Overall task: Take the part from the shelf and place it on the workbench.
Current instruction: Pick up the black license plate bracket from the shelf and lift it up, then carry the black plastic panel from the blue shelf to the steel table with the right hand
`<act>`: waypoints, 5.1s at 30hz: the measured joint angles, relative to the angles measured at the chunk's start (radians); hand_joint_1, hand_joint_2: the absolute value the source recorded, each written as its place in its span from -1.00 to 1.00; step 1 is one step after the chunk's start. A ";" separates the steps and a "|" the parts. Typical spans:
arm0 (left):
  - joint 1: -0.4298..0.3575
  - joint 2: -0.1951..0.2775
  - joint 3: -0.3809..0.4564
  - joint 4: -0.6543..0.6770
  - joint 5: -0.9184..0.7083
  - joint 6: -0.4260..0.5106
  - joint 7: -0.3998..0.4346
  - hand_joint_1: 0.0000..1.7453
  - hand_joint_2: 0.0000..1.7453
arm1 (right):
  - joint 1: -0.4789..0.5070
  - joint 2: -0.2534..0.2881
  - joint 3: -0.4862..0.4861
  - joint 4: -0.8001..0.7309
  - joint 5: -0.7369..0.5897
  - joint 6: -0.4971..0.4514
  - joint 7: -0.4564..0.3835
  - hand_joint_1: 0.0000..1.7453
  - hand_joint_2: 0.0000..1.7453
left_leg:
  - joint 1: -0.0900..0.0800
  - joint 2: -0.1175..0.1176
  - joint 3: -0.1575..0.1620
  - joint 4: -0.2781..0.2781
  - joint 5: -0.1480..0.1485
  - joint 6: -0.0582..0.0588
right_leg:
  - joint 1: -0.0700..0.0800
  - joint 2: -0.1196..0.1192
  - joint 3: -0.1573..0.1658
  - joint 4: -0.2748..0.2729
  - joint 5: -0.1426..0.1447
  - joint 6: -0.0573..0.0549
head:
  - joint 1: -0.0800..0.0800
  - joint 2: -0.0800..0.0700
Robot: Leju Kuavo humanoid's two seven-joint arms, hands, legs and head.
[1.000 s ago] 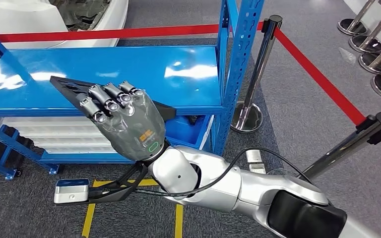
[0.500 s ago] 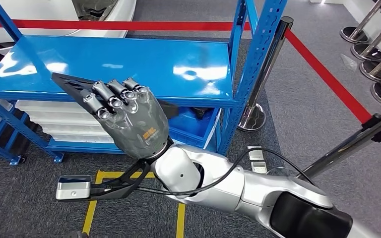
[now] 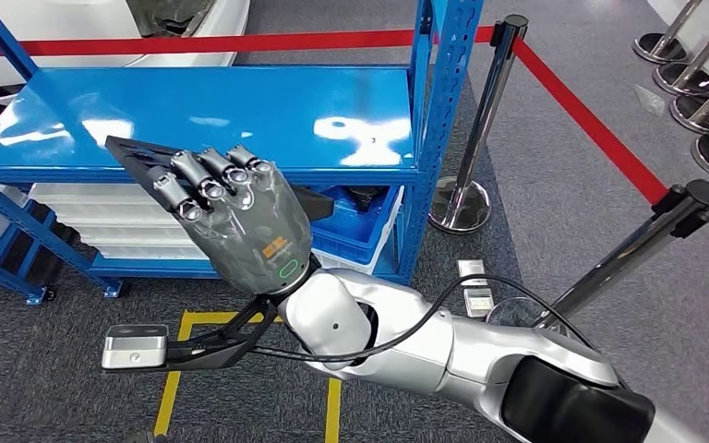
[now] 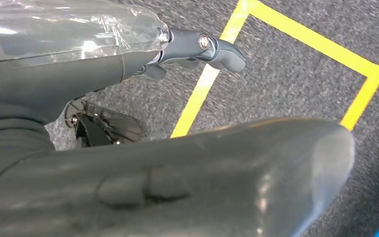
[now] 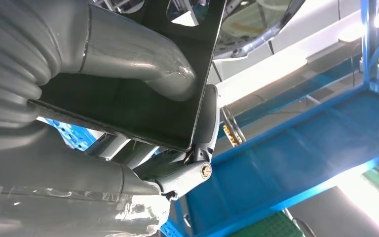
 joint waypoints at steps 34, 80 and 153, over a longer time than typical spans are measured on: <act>-0.001 -0.001 -0.002 0.000 0.023 0.004 -0.002 -1.00 -1.00 | 0.003 0.000 0.006 0.000 -0.176 0.003 -0.012 1.00 1.00 | 0.002 -0.007 0.134 -0.217 0.066 0.008 | 0.002 0.001 -0.029 0.031 0.002 0.009 | -0.006 0.000; -0.005 0.001 -0.040 0.000 0.034 0.006 -0.003 -1.00 -1.00 | 0.009 -0.018 0.017 -0.010 -0.158 0.031 0.003 1.00 1.00 | -0.001 -0.041 0.090 -0.253 0.128 0.053 | -0.005 0.029 0.002 0.081 -0.052 0.033 | -0.005 0.000; -0.008 0.005 -0.052 0.001 0.034 -0.026 -0.002 -1.00 -1.00 | 0.035 -0.019 -0.022 0.160 -0.197 0.058 -0.047 1.00 1.00 | -0.004 -0.016 -0.047 0.013 0.027 0.006 | -0.006 -0.021 0.015 0.017 -0.028 0.005 | -0.039 0.000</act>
